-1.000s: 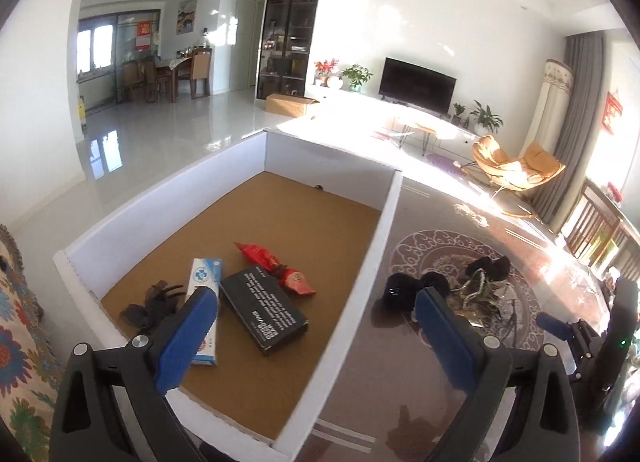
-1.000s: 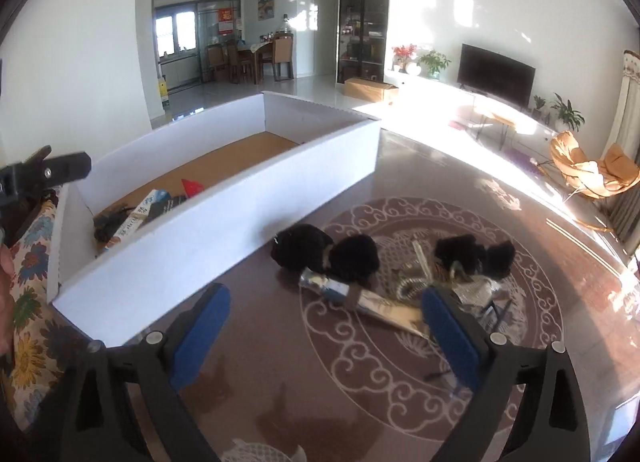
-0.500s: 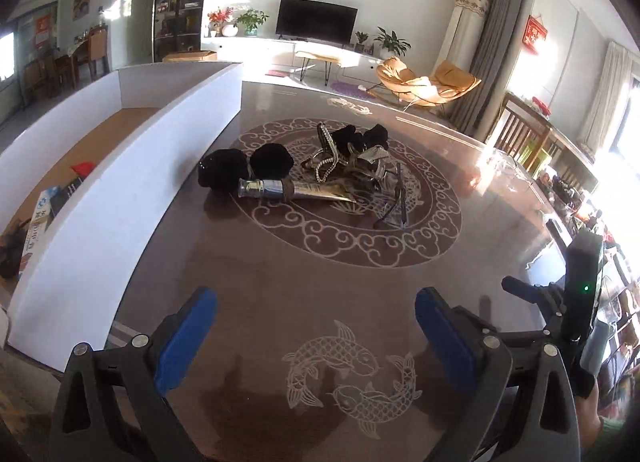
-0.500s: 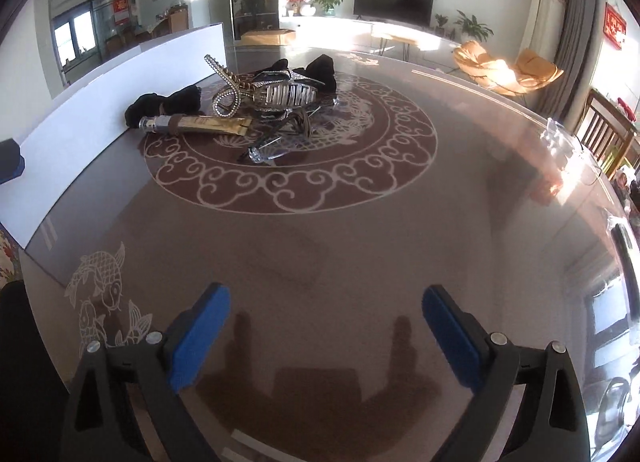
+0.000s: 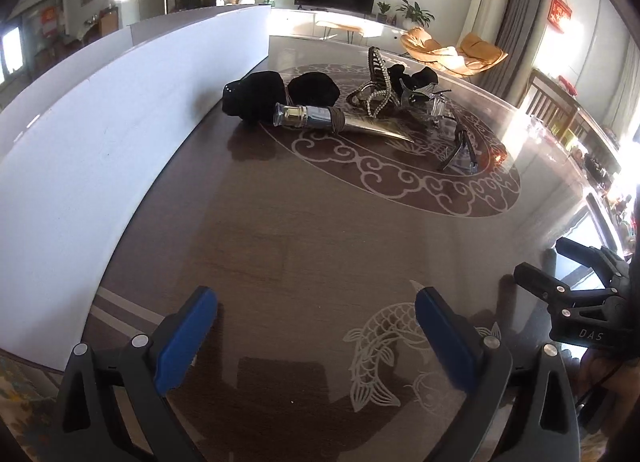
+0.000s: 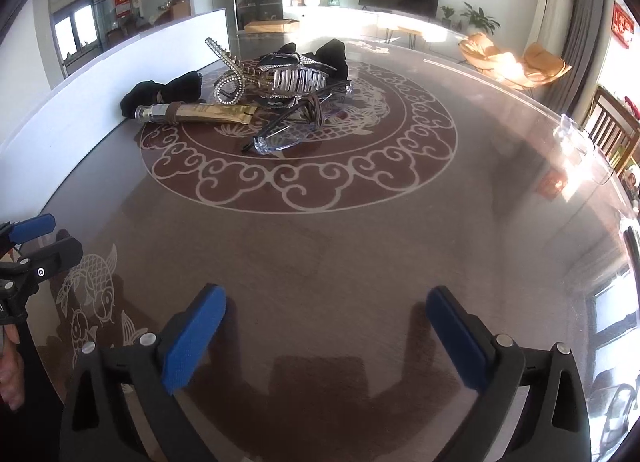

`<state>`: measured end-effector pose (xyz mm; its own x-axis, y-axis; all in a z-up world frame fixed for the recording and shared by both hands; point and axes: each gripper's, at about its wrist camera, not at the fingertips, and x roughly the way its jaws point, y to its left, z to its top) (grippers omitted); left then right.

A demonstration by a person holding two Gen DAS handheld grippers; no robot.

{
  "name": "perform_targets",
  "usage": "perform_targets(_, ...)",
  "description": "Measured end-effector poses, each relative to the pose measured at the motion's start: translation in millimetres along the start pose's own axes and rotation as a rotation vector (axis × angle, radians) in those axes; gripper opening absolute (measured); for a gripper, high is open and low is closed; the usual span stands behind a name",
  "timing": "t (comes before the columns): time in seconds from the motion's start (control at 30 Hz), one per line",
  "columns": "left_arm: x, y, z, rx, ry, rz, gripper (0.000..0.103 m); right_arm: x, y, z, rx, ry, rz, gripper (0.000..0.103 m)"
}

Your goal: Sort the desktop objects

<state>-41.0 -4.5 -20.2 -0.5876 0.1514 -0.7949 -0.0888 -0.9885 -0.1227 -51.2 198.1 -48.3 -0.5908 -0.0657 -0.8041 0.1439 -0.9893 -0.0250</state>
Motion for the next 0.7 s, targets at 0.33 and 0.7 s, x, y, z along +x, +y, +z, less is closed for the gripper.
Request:
perform_targets(0.33, 4.8, -9.5, -6.2, 0.088, -0.028, 0.074, 0.101, 1.4, 0.6, 0.4, 0.008, 0.004, 0.006, 0.103)
perform_targets(0.7, 6.0, -10.5, -8.3, 0.101, -0.048, 0.079, 0.103, 1.3, 0.5, 0.4, 0.008, 0.004, 0.006, 0.103)
